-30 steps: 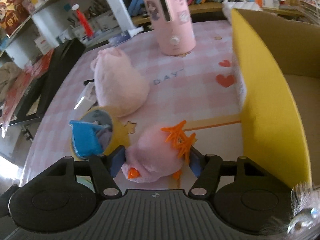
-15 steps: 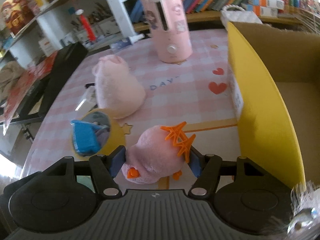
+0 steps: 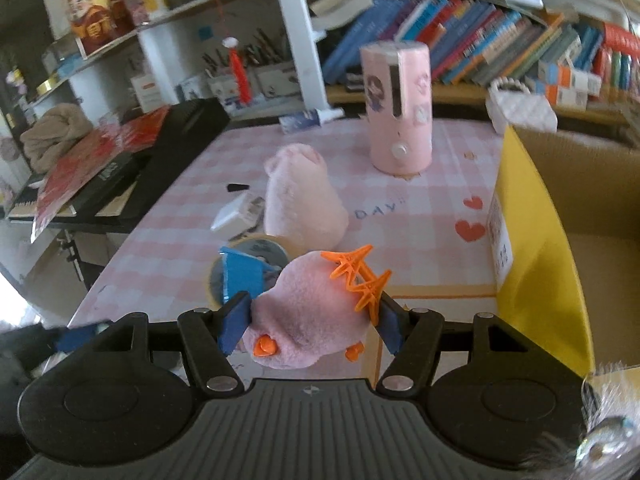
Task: Organize objects
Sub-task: 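Grasp the mint-green stick with the left tool while the right tool grasps the pink plush pig, then carry the green stick and pink pig with both tools over the yellow box, then lower both tools into the box and open them to drop the items, then withdraw both tools from the box back toward the tape roll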
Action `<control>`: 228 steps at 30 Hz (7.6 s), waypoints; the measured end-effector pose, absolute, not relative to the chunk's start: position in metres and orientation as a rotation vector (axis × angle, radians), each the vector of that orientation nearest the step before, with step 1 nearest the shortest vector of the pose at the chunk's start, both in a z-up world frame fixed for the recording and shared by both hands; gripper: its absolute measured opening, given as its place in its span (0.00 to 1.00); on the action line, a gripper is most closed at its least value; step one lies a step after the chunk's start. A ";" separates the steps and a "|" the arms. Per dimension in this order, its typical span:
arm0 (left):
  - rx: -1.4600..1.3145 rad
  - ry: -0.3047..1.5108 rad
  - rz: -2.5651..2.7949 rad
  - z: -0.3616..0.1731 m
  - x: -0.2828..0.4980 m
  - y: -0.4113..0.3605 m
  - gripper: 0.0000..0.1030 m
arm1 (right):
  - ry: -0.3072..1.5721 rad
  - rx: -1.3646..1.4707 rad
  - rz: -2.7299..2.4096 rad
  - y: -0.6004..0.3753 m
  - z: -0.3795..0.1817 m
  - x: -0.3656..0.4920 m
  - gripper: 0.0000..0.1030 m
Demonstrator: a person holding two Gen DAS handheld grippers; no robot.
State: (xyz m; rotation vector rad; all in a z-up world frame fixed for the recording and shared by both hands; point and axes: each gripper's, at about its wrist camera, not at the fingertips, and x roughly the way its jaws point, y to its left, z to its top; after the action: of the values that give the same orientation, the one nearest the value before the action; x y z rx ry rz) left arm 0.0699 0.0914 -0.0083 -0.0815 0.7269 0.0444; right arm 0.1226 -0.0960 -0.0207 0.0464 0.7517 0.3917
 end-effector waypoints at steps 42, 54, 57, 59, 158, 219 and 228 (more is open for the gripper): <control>0.045 0.730 -0.406 -0.005 -0.030 -0.010 0.67 | 0.804 0.210 0.017 -0.196 -0.031 -0.059 0.61; 0.099 0.717 -0.592 -0.004 -0.028 -0.063 0.67 | 0.768 0.264 -0.177 -0.246 -0.025 -0.096 0.61; 0.115 0.709 -0.626 -0.003 -0.026 -0.077 0.67 | 0.764 0.275 -0.215 -0.258 -0.024 -0.101 0.61; 0.130 0.703 -0.643 -0.002 -0.026 -0.084 0.67 | 0.764 0.286 -0.233 -0.264 -0.024 -0.102 0.61; 0.230 0.677 -0.361 -0.013 0.207 -0.213 0.67 | 0.890 -0.506 0.281 -0.343 -0.043 0.190 0.60; 0.086 0.655 -0.135 -0.009 0.008 -0.026 0.93 | 0.717 0.033 -0.179 -0.238 -0.032 -0.019 0.90; 0.111 0.677 -0.115 -0.011 -0.012 -0.002 0.97 | 0.761 0.044 -0.124 -0.202 -0.039 -0.033 0.90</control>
State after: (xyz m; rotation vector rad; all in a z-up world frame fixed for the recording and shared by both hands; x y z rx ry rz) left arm -0.0120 -0.0016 -0.0105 0.1113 0.6767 -0.1151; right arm -0.0332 -0.2016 -0.0392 0.0435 0.7613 -0.1239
